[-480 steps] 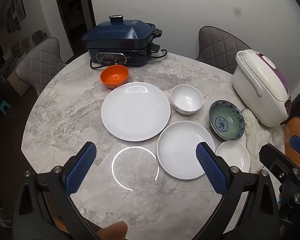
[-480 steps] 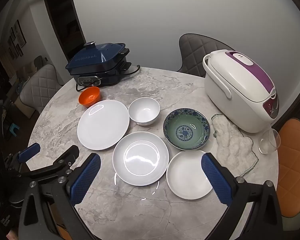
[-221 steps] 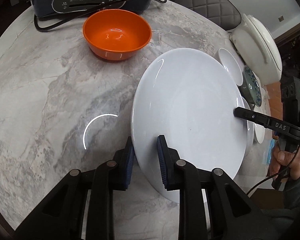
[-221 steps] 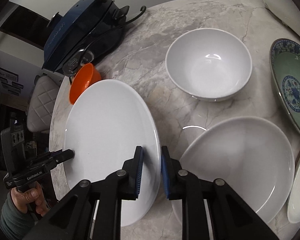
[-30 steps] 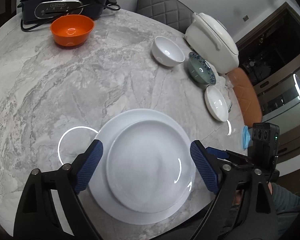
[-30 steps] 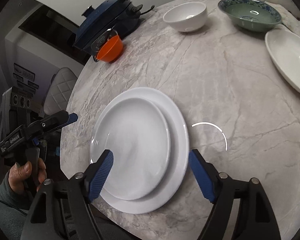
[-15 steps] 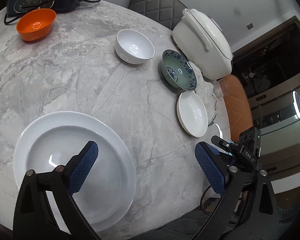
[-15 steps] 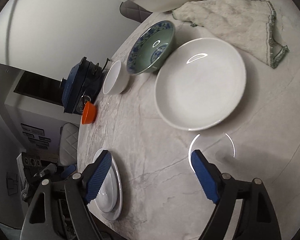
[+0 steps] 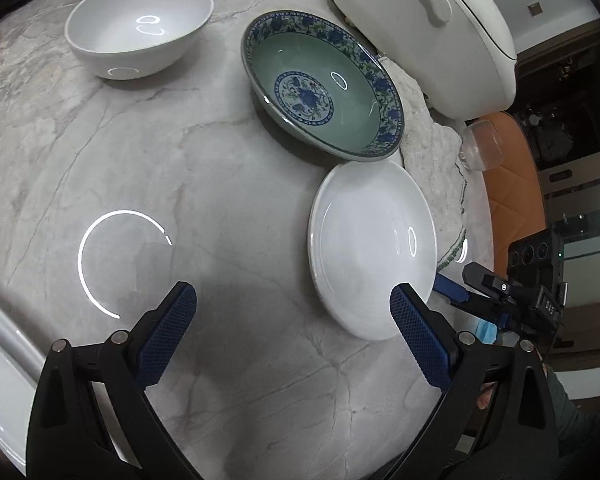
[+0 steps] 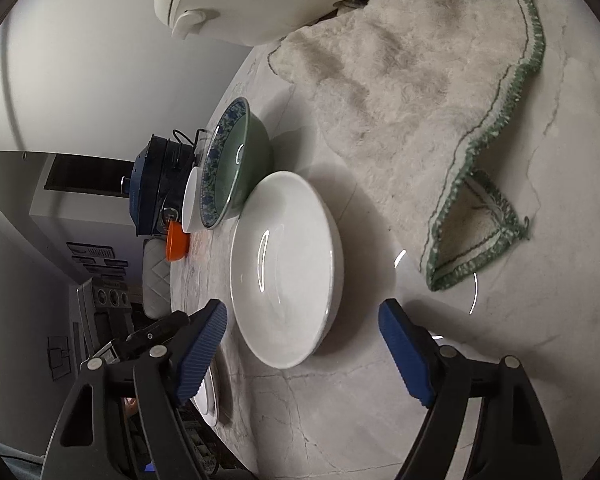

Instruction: Organize plates and bowls

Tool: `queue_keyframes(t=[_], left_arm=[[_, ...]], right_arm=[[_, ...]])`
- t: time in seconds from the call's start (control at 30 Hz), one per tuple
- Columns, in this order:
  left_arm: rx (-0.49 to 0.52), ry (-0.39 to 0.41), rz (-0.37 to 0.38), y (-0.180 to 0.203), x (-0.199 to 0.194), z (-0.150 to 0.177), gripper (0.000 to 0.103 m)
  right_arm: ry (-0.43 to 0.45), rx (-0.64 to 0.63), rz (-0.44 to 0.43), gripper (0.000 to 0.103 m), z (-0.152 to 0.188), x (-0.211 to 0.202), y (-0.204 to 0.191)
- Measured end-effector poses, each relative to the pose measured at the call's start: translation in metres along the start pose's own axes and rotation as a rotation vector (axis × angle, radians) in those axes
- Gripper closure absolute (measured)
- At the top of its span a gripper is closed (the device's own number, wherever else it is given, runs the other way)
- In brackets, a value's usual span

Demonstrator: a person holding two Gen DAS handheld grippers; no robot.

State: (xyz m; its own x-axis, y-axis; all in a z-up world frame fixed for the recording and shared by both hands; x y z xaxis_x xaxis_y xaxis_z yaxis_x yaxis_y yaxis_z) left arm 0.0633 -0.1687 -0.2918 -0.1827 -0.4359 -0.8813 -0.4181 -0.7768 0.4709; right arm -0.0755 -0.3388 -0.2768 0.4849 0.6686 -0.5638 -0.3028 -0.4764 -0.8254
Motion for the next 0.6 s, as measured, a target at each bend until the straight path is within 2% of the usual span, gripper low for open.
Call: queue_keyframes(t=[0.13, 0.27, 0.37, 0.5, 0.57, 0.6], left_arm=[[-0.008, -0.034, 0.01, 0.004, 0.023, -0.018, 0.005], [-0.003, -0.049, 0.003, 0.011, 0.036, -0.031, 0.005], [0.004, -0.065, -0.045, 0.013, 0.047, -0.038, 0.007], [0.031, -0.067, -0.064, 0.022, 0.054, -0.044, 0.007], [0.037, -0.066, -0.057, 0.026, 0.055, -0.045, 0.009], [0.04, -0.063, -0.059, 0.026, 0.055, -0.045, 0.013]], right_arm=[[-0.004, 0.018, -0.023, 0.023, -0.006, 0.002, 0.005], [-0.024, 0.0, -0.022, 0.029, -0.012, 0.004, 0.005], [-0.017, 0.003, -0.024, 0.031, -0.016, 0.004, 0.006], [-0.029, -0.006, -0.017, 0.034, -0.017, 0.002, 0.006], [-0.034, -0.009, -0.014, 0.035, -0.019, 0.003, 0.006], [-0.036, -0.01, -0.013, 0.036, -0.02, 0.004, 0.005]])
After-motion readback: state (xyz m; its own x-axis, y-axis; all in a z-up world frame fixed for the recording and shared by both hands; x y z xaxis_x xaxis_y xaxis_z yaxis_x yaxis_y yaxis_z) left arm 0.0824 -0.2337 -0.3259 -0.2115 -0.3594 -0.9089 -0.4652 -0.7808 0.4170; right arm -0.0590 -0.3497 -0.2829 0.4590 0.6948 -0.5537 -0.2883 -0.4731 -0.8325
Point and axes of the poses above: each gripper's, at about its wrist camera, not at the fingertips, and x roughly the way its jaws point, y to its right, z to its underside, the point moved 9 cm from there along x, roughly the way its jaws point, and after that the axes turned 9 degrees about -y, right-handed, at the moved point
